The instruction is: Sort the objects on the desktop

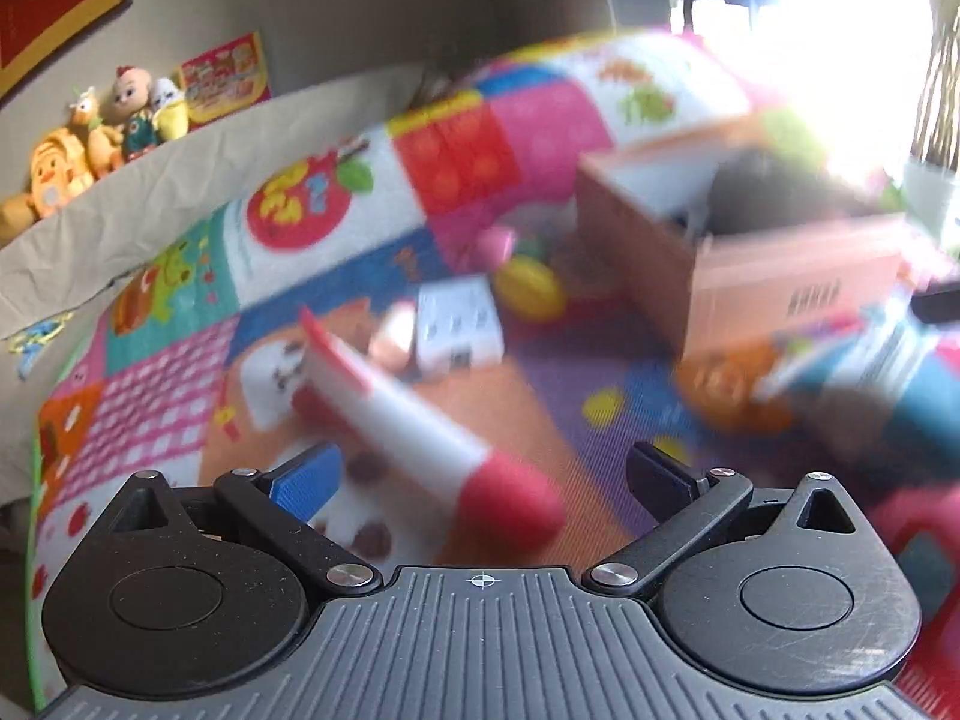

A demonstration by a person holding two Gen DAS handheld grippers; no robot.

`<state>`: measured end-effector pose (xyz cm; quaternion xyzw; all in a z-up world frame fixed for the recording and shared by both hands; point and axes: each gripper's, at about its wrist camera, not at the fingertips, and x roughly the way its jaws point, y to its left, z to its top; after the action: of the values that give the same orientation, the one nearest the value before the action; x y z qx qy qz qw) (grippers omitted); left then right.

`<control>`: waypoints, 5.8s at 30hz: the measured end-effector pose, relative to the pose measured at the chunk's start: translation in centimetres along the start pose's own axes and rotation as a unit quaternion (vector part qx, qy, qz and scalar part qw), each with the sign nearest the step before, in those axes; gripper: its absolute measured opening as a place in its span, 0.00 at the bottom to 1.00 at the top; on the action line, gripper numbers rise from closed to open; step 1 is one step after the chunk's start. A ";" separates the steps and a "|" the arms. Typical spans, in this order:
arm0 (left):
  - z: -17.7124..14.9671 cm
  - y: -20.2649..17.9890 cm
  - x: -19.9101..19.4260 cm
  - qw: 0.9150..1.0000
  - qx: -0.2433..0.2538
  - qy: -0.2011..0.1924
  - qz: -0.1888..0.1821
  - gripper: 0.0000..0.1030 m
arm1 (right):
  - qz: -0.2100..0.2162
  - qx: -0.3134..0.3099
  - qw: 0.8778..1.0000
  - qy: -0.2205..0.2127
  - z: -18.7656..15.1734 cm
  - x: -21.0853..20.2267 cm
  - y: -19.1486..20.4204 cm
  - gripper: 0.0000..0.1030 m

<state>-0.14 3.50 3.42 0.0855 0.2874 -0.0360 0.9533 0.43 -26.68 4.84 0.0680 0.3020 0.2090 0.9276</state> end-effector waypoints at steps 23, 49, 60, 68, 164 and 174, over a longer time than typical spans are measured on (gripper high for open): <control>6.1 -1.3 11.3 0.999 -0.012 0.036 -0.006 0.34 | -0.065 0.027 0.995 -0.071 -2.9 0.1 -2.3 0.91; -4.1 -4.3 -3.1 0.997 0.059 0.021 -0.049 0.93 | -0.091 0.055 0.993 -0.058 -2.7 0.5 -2.9 1.00; -5.1 -0.6 -5.5 0.995 -0.034 0.045 -0.086 0.97 | -0.094 0.059 0.993 -0.050 -2.7 0.8 -2.9 1.00; -5.5 0.7 -4.5 0.987 -0.105 0.066 -0.102 0.97 | -0.102 0.066 0.992 -0.038 -2.6 1.1 -3.0 1.00; -3.8 3.3 -1.9 0.996 -0.027 0.041 -0.069 0.92 | -0.075 -0.042 0.996 0.016 -3.9 1.0 2.2 1.00; -4.0 -1.0 -3.0 0.987 -0.021 0.037 -0.154 0.88 | -0.066 0.024 0.997 0.017 -3.6 1.2 0.2 1.00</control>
<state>-4.89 3.26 1.66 0.0211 0.3324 -0.1727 0.9269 -0.94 -25.99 1.32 0.0667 0.3267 0.1413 0.9321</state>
